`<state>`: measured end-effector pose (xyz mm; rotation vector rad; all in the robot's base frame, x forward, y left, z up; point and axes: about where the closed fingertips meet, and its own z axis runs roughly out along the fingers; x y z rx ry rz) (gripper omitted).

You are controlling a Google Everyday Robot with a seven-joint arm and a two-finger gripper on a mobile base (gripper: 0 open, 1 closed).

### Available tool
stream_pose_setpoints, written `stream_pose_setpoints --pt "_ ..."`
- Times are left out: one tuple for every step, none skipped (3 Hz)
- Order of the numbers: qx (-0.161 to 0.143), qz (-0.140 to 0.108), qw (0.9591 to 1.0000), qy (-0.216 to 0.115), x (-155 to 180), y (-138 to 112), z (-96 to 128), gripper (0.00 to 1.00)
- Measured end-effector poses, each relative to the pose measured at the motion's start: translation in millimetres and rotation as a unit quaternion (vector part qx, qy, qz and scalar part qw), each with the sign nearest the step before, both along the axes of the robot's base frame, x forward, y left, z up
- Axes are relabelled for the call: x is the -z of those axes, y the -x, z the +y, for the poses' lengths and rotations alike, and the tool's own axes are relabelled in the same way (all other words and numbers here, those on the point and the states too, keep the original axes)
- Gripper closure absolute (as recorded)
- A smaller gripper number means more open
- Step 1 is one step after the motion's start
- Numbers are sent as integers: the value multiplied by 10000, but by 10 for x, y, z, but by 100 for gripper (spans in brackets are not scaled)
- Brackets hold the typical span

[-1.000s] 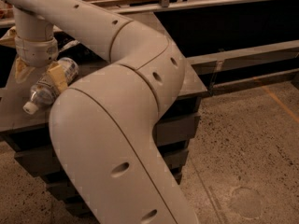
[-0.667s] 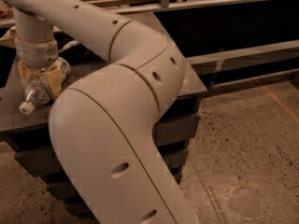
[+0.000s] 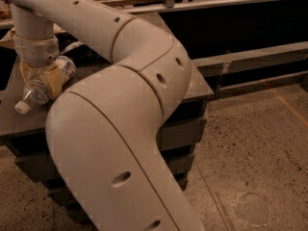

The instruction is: Place blue plastic bottle upright

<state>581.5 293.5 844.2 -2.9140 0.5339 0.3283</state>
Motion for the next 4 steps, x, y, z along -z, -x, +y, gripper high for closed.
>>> stream_pose_setpoints --pt "379 -243 9990 14 -170 -45 -93 100" --pt "863 -396 9950 -324 -387 -32 -248 100" --pt "1326 -451 9851 -995 -586 112 -518 100" --pt "1541 -303 9728 -1705 -590 409 -798 100"
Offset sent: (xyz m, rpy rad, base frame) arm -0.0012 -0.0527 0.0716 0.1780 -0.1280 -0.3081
